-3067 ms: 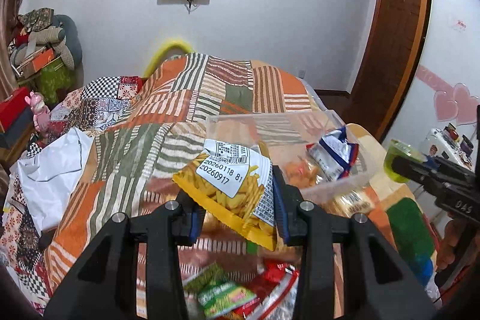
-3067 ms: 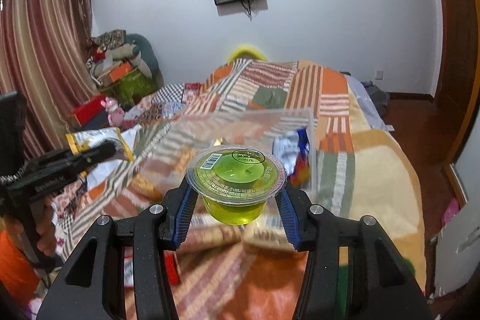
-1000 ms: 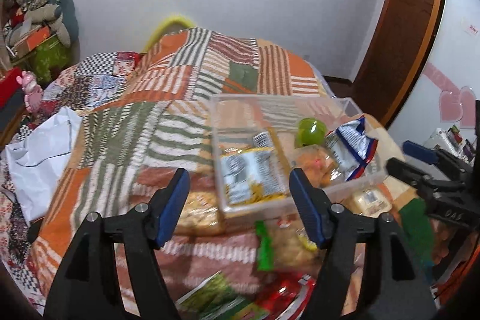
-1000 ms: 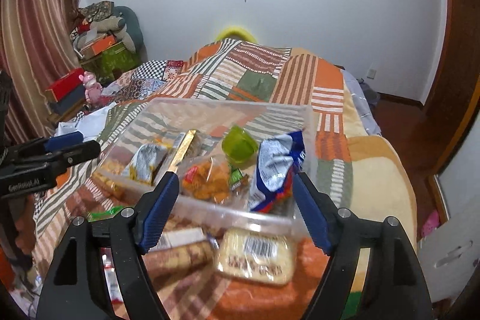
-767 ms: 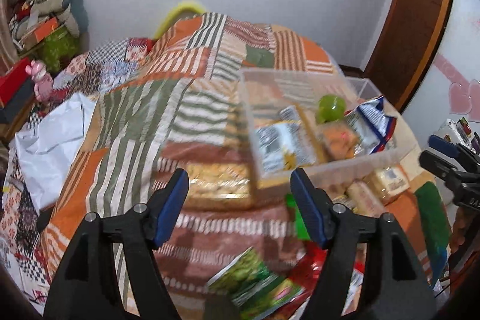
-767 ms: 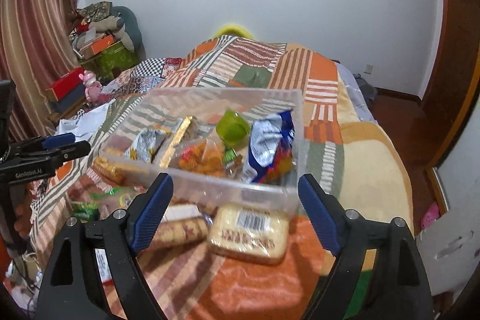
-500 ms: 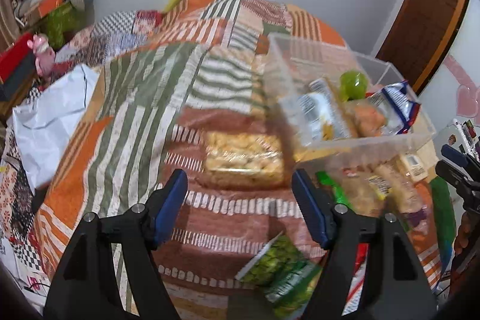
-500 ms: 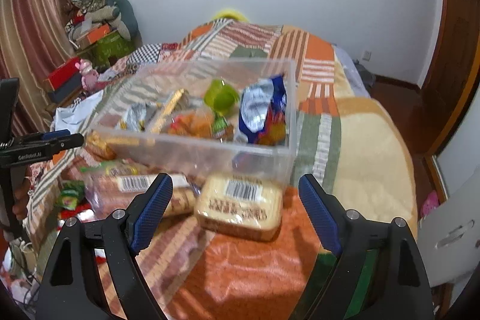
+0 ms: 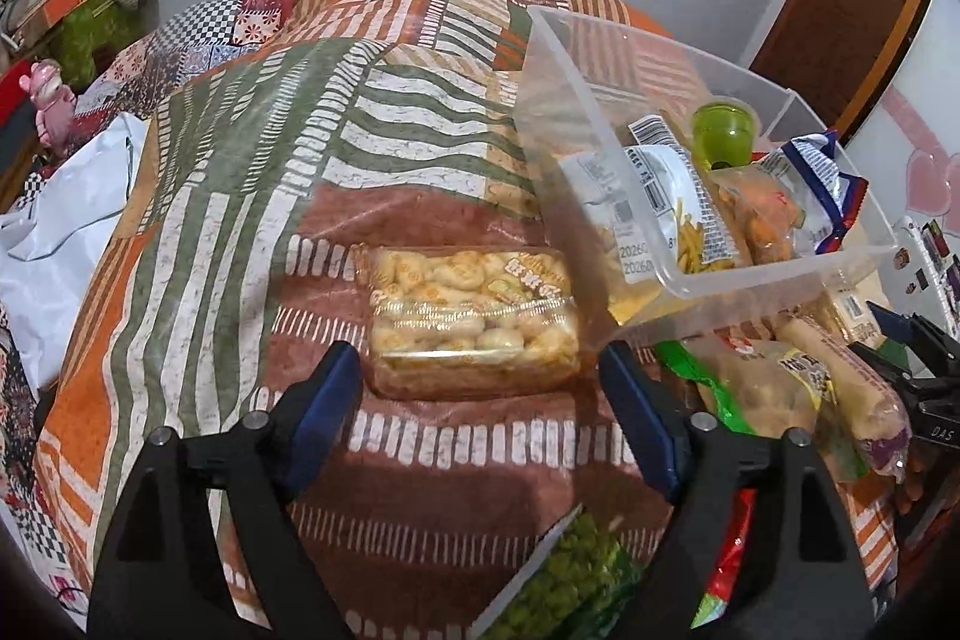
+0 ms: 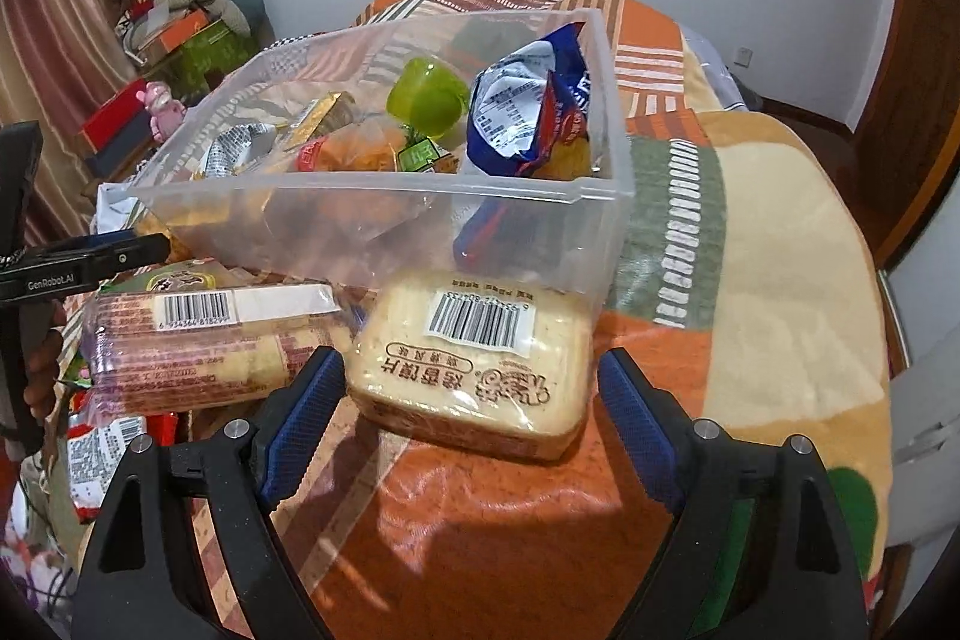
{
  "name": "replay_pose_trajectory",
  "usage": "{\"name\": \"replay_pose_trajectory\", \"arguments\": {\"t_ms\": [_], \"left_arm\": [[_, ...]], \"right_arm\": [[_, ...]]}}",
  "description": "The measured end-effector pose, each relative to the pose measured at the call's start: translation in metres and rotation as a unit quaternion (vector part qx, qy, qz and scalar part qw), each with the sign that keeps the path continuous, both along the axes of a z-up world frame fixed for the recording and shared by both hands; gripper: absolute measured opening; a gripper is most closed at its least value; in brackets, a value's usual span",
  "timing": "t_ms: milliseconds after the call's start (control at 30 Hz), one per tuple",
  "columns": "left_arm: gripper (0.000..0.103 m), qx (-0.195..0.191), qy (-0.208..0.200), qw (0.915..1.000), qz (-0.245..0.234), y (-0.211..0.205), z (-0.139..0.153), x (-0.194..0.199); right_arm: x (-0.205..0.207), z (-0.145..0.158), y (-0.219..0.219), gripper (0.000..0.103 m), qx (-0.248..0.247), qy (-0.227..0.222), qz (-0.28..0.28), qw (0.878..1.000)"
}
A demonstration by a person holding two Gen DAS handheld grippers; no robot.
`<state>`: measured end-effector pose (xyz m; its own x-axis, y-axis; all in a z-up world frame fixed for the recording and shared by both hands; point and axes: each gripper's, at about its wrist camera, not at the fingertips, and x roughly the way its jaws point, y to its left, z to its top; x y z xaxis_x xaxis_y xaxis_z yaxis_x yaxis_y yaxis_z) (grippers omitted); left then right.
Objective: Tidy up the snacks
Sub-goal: 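Grasp the boxed pastry with the left tool while the right tool grasps the square bread loaf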
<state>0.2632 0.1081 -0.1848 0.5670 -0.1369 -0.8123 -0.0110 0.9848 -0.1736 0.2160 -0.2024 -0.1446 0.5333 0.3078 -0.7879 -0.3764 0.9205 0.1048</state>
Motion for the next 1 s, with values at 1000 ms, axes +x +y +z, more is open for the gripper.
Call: {"name": "replay_pose_trajectory", "arguments": {"t_ms": [1000], "left_arm": [[0.069, 0.015, -0.034, 0.9987, 0.035, 0.018, 0.004, -0.029]], "right_arm": [[-0.009, 0.006, -0.015, 0.080, 0.034, -0.011, -0.007, 0.999]]}}
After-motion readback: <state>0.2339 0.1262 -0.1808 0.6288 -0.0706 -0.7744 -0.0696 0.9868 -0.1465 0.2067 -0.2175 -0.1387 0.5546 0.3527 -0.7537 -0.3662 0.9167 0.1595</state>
